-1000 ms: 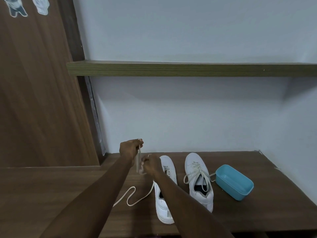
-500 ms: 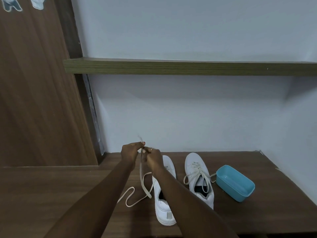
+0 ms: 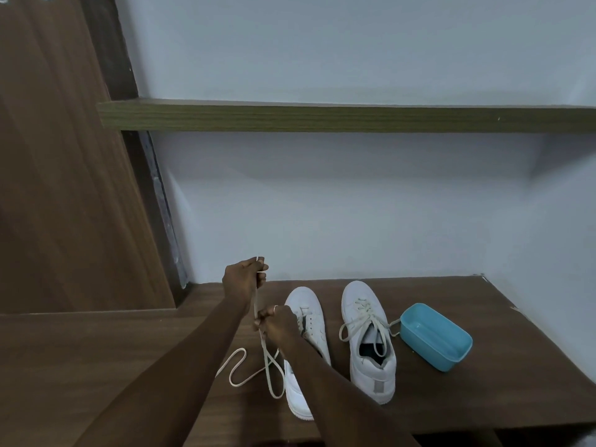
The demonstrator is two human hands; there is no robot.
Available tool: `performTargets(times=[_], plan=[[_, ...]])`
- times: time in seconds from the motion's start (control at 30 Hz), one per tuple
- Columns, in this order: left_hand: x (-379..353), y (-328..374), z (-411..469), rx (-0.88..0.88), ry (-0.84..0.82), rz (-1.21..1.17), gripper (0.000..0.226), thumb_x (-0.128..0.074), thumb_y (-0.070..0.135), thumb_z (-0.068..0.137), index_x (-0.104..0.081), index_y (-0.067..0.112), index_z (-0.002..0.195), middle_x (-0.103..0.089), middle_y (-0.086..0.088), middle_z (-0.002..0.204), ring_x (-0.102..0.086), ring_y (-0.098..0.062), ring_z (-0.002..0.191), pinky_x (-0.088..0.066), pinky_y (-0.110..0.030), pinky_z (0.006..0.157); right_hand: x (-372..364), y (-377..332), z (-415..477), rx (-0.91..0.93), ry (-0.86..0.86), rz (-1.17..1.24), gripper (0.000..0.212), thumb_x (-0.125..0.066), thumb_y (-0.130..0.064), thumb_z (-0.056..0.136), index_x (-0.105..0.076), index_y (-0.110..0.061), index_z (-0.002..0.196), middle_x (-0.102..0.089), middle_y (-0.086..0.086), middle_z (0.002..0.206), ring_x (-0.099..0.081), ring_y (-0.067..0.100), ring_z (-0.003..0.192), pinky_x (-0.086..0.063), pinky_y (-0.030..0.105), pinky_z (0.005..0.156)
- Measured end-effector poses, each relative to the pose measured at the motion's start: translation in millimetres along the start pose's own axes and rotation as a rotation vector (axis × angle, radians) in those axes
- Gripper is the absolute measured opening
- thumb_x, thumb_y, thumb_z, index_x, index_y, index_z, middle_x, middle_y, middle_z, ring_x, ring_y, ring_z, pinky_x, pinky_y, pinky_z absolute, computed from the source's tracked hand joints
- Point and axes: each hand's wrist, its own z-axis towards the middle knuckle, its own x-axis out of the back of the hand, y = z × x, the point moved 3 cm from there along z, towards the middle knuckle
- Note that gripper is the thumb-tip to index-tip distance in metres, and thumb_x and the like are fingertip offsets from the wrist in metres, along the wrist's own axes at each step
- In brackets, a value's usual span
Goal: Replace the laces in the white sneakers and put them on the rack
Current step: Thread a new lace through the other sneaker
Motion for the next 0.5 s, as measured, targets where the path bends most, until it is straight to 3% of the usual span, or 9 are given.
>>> performTargets(times=[0.07,0.13,0.2,0.27,0.37,0.5], plan=[[-2.7,-7.6,2.3,-0.038,0.006,0.139,0.019,-0.063,0.02,0.089,-0.071,0.003,0.091,-0.063,-0.004,0.072,-0.048,-0.014,0.058,-0.044,-0.026,0.062,6.8,2.9,2.8,0.049,0.067,-0.115,0.026,-0.048,0.003,0.085,-0.072,-0.007,0.084,-0.071,0.006,0.086,-0.062,0.015,0.072,-0.051,0.025,0.073],[-5.0,-15.6,2.4,-0.025,-0.006,0.234,0.023,-0.062,0.028,0.088,-0.07,0.006,0.087,-0.063,-0.002,0.08,-0.052,-0.018,0.072,-0.041,-0.028,0.073,22.3,6.2,3.2,0.064,0.259,-0.164,0.025,-0.049,-0.002,0.087,-0.073,-0.006,0.092,-0.072,0.006,0.098,-0.065,0.019,0.091,-0.049,0.024,0.083],[-7.5,-22.8,1.9,0.037,-0.017,0.244,0.025,-0.062,0.034,0.085,-0.068,0.01,0.086,-0.063,-0.001,0.084,-0.053,-0.02,0.081,-0.039,-0.031,0.079,44.9,9.9,-0.1,0.026,0.449,-0.157,0.027,-0.045,-0.004,0.09,-0.07,-0.006,0.101,-0.07,0.009,0.104,-0.064,0.024,0.1,-0.047,0.026,0.079],[-10.7,-28.6,2.7,0.077,-0.041,0.245,0.027,-0.059,0.038,0.082,-0.068,0.013,0.083,-0.063,0.002,0.08,-0.05,-0.017,0.077,-0.037,-0.032,0.077,65.9,14.5,-0.9,-0.036,0.55,-0.226,0.024,-0.043,-0.006,0.092,-0.065,-0.006,0.101,-0.067,0.011,0.108,-0.062,0.027,0.104,-0.045,0.026,0.076],[-16.3,-38.7,5.0,0.083,-0.06,0.281,0.025,-0.055,0.026,0.088,-0.066,0.013,0.069,-0.062,0.001,0.073,-0.049,-0.017,0.072,-0.036,-0.032,0.076,81.1,26.0,4.7,-0.127,0.5,-0.361,0.021,-0.049,-0.013,0.092,-0.06,-0.003,0.107,-0.064,0.013,0.112,-0.06,0.028,0.108,-0.047,0.031,0.08],[-26.9,-53.4,2.3,0.034,-0.118,0.33,0.024,-0.065,0.012,0.084,-0.064,0.013,0.06,-0.058,0.001,0.057,-0.051,-0.015,0.064,-0.038,-0.029,0.068,77.0,43.8,13.3,-0.178,0.356,-0.405,0.04,-0.065,-0.033,0.082,-0.058,-0.004,0.108,-0.064,0.011,0.111,-0.061,0.028,0.104,-0.045,0.029,0.074]])
